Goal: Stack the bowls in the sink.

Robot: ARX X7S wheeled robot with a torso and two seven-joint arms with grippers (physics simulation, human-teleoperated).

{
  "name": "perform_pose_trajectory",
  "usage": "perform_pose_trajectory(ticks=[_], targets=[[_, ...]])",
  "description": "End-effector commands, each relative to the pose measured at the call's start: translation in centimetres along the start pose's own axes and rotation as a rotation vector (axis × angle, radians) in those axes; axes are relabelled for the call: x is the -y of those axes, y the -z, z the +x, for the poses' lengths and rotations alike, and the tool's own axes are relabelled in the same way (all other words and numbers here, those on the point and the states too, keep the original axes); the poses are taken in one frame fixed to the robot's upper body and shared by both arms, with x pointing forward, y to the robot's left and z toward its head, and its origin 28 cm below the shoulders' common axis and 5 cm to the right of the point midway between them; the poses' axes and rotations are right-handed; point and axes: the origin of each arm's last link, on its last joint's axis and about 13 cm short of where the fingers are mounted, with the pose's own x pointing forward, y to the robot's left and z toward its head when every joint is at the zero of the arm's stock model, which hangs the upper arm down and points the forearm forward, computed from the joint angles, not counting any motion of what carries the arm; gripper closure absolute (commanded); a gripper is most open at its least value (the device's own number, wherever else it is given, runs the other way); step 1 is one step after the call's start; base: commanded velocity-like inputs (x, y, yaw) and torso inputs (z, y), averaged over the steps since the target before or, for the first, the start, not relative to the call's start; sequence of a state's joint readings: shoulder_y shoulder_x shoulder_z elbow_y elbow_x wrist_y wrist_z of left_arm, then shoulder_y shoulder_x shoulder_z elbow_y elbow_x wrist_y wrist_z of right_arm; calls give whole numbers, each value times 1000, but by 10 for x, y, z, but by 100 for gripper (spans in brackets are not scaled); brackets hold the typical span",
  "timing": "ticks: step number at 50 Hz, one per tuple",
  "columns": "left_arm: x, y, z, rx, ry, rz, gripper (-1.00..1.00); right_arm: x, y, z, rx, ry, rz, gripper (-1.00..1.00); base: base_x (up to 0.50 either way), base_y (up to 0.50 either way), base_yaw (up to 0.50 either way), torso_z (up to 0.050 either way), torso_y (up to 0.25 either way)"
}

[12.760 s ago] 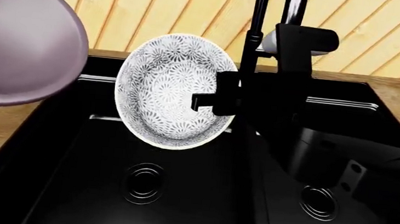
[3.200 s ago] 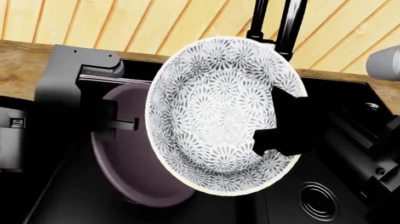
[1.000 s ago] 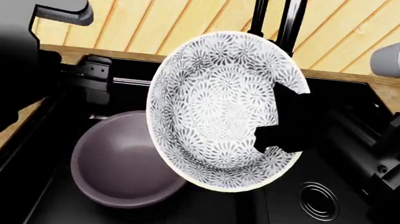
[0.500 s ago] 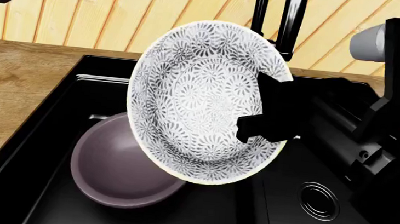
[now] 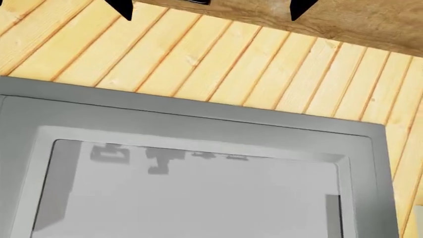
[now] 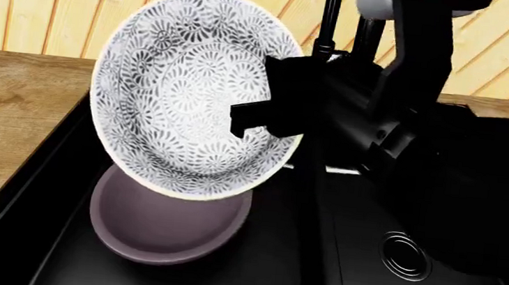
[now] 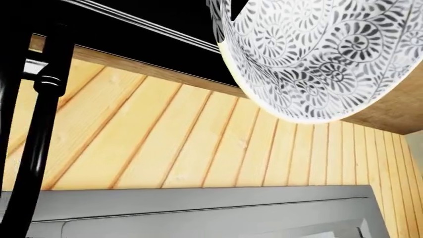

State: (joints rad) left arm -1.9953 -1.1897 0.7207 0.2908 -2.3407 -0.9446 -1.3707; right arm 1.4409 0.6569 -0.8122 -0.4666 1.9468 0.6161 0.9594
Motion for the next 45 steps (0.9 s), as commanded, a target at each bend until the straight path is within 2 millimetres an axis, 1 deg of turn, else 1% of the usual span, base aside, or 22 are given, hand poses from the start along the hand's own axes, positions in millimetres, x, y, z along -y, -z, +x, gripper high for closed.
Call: perform_pose_trajectory(ticks=[1,10,20,27,39,45], targets=[[-5,-2,-5,21,-8,-10,-100,-12,-5,26,-6,-22,0,100,0,0,0,0,0],[-5,-1,-3,22,-2,-9,-100,-19,2,41,-37,-37,-8,100,0,0,0,0,0],[-5,-2,-4,24,-1,-10,-100,-22,4,52,-56,-27,-25,100,0,0,0,1,1],[-6,-1,-4,24,-2,-10,-100,-23,2,64,-58,9,-21,100,0,0,0,0,0],[-7,2,-4,19,-6,-5,-100,-27,6,86,-63,34,24,100,0,0,0,0,0],[-8,2,-5,18,-8,-7,-100,-25,10,94,-72,56,48,100,0,0,0,0,2]])
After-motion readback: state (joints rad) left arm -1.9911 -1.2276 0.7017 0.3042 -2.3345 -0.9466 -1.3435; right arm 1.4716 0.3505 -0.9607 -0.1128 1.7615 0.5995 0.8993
